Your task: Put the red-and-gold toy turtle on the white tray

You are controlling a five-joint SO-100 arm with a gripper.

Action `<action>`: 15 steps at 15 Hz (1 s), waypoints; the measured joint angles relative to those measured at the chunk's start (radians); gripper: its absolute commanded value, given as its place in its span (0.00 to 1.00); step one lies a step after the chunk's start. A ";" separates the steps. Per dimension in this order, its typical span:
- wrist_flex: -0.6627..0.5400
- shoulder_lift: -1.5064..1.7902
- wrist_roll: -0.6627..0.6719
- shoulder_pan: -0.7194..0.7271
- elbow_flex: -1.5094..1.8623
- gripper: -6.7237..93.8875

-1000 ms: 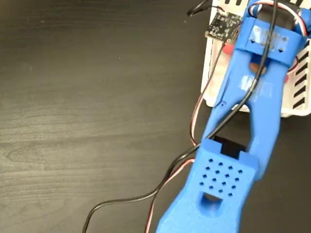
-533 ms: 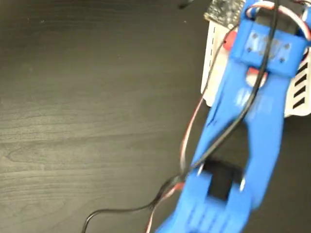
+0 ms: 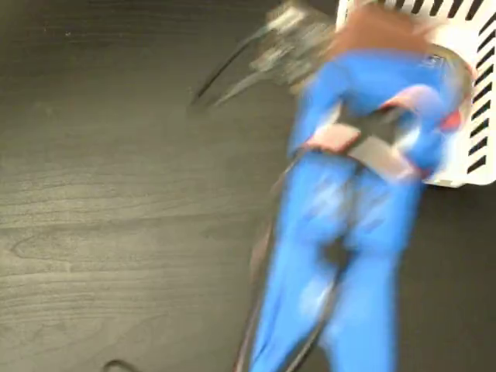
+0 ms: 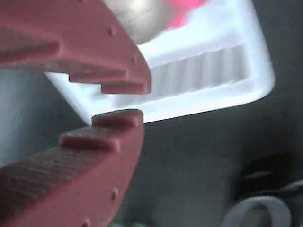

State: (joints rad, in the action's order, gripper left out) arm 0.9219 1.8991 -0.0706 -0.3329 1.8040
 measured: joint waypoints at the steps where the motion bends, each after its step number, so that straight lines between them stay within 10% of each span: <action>1: -0.028 0.077 0.005 0.060 0.127 0.07; 7: -0.077 0.666 0.083 0.276 0.819 0.07; 15: 0.282 1.204 0.041 0.379 1.106 0.07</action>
State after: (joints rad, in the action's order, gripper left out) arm 1.2042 3.1032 -0.0291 0.0460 2.9100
